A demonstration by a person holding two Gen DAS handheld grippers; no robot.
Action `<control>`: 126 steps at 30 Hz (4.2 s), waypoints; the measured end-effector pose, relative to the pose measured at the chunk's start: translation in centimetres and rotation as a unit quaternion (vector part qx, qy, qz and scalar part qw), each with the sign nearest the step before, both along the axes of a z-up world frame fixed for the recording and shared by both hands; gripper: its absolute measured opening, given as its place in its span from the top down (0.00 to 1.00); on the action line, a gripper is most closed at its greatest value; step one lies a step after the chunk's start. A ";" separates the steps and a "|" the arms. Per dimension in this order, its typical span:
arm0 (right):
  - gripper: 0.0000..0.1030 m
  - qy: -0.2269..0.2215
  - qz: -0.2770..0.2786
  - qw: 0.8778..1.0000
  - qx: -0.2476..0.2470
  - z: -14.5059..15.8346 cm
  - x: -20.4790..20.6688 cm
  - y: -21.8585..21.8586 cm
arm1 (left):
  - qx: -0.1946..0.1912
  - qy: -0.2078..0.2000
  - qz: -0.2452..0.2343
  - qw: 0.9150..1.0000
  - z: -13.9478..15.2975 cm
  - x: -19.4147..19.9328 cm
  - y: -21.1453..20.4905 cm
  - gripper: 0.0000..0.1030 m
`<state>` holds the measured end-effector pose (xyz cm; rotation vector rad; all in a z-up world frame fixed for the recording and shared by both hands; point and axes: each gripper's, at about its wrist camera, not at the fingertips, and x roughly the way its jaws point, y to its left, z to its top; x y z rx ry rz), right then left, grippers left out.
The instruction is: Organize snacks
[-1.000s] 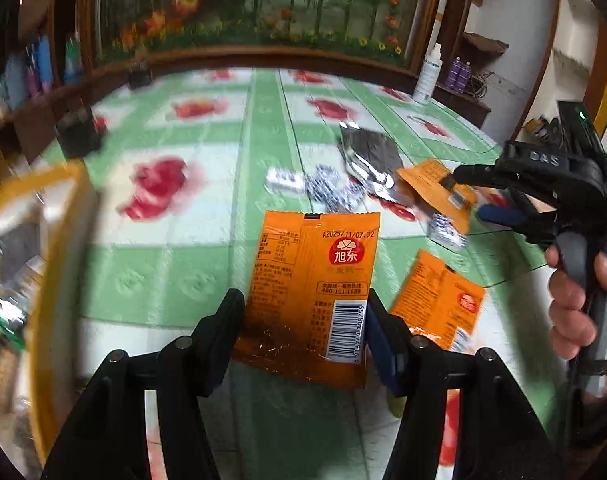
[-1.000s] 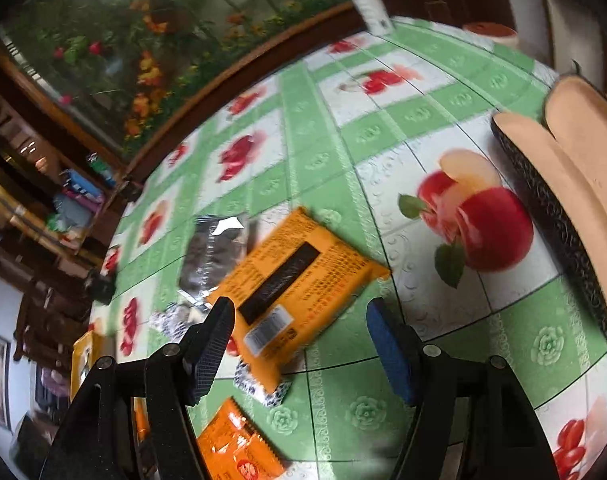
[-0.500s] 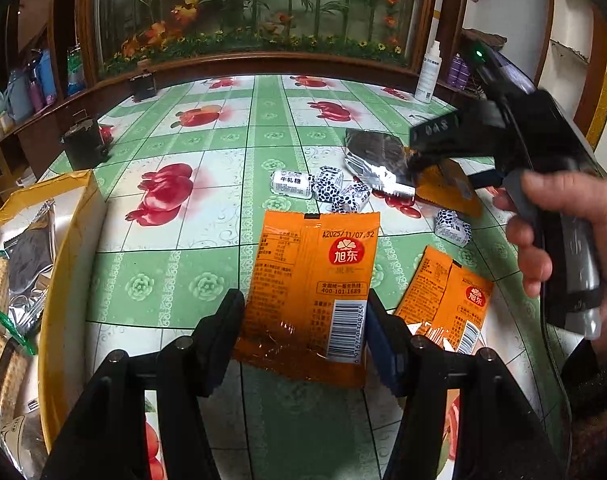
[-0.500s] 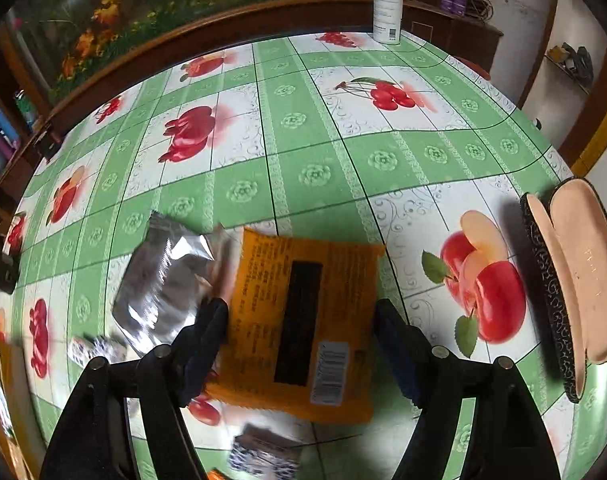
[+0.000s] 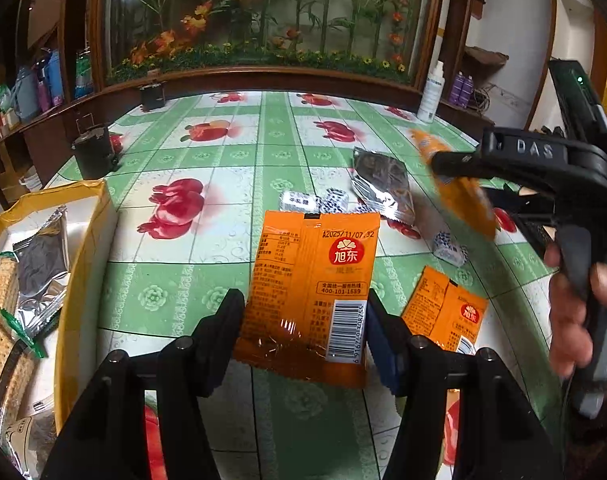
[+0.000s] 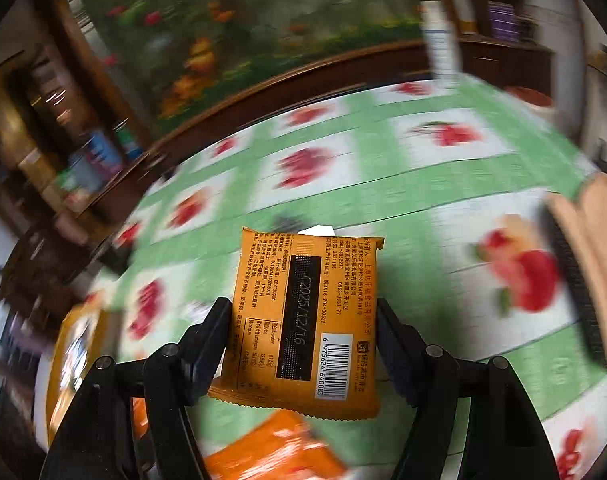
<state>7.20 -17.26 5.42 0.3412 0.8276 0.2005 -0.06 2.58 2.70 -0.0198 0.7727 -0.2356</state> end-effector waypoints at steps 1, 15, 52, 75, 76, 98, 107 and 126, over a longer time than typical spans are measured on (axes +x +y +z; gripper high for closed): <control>0.28 -0.001 0.015 1.000 -0.002 0.0 -0.1 0.9 | 0.000 -0.001 0.002 1.000 0.0 0.0 0.1 0.43; 0.28 -0.018 0.067 0.998 -0.012 -0.1 -0.9 3.8 | -0.017 0.005 0.010 1.000 0.5 0.0 0.2 0.43; 0.27 -0.003 0.316 0.948 -0.024 0.7 -7.8 29.1 | -0.036 0.094 0.168 0.981 4.0 1.4 26.8 0.43; 0.28 -0.022 0.315 0.949 0.022 2.1 -8.4 26.1 | -0.044 0.099 0.154 0.982 4.3 1.0 25.1 0.22; 0.28 -0.026 0.308 0.951 0.026 2.4 -8.4 25.0 | -0.044 0.094 0.151 0.983 4.6 0.7 24.7 0.22; 0.29 0.018 0.035 0.993 0.112 -1.3 -3.3 -6.6 | -0.013 0.094 -0.121 0.988 5.5 -2.0 -0.6 0.14; 0.29 0.014 0.029 0.997 0.076 -1.2 -3.4 -6.6 | 0.166 0.105 -0.148 0.969 -1.1 -0.3 -10.5 0.14; 0.29 0.032 0.049 0.998 0.024 -2.8 -2.0 -4.5 | 0.051 0.076 -0.114 0.989 -0.8 1.2 -5.1 0.66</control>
